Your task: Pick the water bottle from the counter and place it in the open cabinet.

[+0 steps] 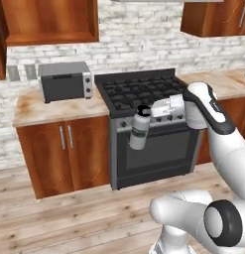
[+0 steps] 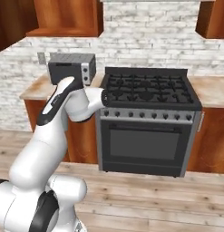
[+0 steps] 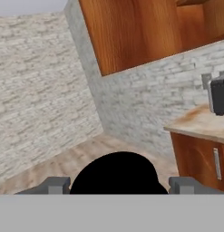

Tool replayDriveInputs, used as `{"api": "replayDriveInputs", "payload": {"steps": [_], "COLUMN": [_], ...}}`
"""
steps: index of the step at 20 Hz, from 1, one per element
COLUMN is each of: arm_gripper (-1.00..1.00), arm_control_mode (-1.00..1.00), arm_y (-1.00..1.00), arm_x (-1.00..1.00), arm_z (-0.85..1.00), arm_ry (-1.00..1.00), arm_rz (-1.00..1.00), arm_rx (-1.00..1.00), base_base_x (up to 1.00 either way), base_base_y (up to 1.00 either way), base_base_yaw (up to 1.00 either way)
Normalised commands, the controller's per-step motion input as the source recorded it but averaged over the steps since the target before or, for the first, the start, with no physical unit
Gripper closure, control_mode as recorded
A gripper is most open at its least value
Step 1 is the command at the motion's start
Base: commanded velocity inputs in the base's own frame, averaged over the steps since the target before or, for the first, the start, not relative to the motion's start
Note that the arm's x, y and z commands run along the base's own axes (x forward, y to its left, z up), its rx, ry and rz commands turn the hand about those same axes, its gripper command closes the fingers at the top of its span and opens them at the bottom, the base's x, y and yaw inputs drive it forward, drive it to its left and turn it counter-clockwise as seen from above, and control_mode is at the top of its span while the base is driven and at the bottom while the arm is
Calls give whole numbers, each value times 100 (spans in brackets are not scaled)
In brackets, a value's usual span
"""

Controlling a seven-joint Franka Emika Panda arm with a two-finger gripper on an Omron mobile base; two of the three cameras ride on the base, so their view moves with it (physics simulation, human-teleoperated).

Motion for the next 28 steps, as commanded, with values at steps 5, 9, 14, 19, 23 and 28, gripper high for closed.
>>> {"api": "replayDriveInputs", "payload": {"steps": [5, 9, 14, 19, 23, 28], "arm_gripper": [100, 100, 100, 100, 100, 100], "arm_control_mode": [100, 100, 100, 100, 100, 100], "arm_y": [0, 0, 0, 0, 0, 0], "arm_x": [0, 0, 0, 0, 0, 0], "arm_z": [0, 0, 0, 0, 0, 0], "arm_ry": [0, 0, 0, 0, 0, 0], "arm_rz": [0, 0, 0, 0, 0, 0], "arm_rx": [0, 0, 0, 0, 0, 0], "base_base_x": [90, 81, 64, 69, 76, 74], "base_base_y": [56, 64, 54, 50, 31, 22], "base_base_yaw": [0, 0, 0, 0, 0, 0]}}
